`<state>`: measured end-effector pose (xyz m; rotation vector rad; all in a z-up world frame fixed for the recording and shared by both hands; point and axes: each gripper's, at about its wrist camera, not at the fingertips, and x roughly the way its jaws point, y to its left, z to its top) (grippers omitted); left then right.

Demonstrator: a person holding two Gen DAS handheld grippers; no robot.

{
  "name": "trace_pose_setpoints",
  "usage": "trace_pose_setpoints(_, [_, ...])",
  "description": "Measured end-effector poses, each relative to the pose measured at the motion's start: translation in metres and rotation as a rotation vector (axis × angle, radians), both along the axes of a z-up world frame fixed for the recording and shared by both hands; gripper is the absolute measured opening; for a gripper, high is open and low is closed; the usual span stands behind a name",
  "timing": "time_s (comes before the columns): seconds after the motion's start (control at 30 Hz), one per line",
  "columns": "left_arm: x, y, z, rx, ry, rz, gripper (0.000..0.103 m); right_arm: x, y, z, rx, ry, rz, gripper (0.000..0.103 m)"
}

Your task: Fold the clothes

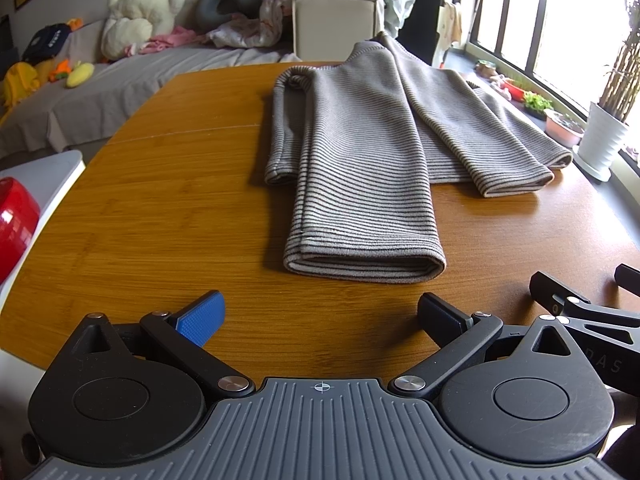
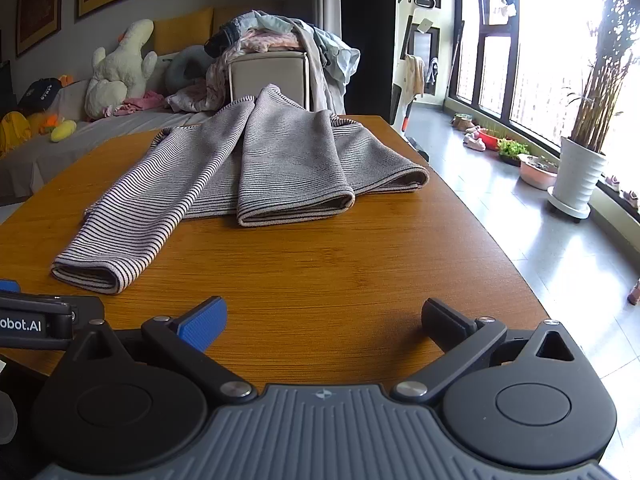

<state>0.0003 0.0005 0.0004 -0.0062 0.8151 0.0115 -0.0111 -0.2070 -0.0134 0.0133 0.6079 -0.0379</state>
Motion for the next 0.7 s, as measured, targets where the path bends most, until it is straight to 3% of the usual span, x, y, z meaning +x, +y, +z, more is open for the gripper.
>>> trace_pose_setpoints(0.7, [0.0003,-0.0006,0.0009,-0.023,0.004,-0.001,0.103,-0.0009,-0.0004,-0.0009,-0.004,-0.018,0.014,0.103])
